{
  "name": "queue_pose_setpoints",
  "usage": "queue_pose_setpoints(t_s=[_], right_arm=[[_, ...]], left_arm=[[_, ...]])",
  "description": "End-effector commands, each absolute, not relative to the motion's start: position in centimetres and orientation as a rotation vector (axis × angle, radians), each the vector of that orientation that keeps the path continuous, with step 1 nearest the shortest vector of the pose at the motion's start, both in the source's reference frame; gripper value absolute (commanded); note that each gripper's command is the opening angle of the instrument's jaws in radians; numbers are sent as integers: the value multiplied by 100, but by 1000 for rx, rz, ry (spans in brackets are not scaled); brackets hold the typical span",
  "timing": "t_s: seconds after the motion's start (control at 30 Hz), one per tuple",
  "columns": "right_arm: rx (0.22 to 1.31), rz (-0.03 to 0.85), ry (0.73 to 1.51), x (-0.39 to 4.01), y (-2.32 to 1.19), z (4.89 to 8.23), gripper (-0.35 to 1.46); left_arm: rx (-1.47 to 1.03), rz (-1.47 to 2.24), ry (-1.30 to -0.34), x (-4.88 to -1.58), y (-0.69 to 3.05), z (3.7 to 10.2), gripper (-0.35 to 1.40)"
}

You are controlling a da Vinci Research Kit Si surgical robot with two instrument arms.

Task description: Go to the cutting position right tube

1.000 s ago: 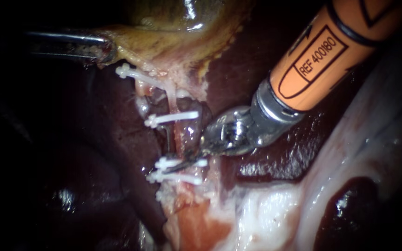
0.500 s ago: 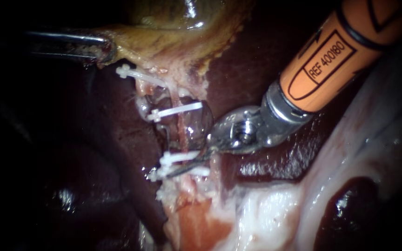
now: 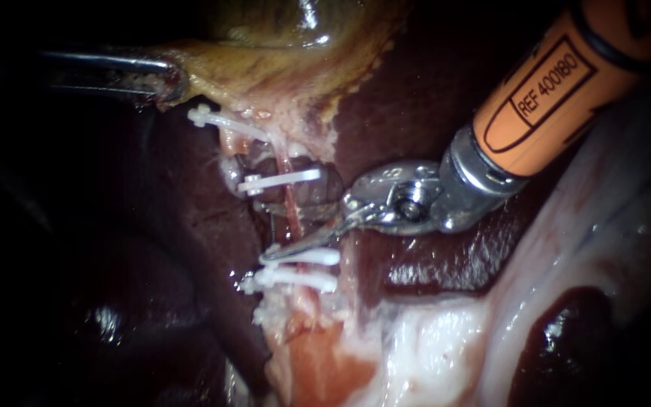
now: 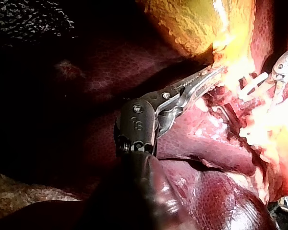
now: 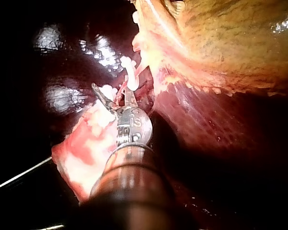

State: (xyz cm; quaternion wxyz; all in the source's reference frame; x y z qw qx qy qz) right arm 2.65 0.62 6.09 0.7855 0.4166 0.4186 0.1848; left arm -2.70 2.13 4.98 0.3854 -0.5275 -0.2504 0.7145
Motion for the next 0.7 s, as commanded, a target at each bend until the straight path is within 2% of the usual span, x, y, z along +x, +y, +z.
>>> queue_pose_setpoints(t_s=[0.03, 0.5, 0.7], right_arm=[[899, 399, 908, 267, 61, 610, 143], [920, 417, 980, 297, 58, 603, 143], [938, 419, 1014, 301, 55, 587, 143]], left_arm=[[-1344, 1820, -638, -270, 214, 498, -35], [-1343, 1819, -637, -271, 214, 498, -35], [-1343, 1820, -637, -271, 214, 498, -35]])
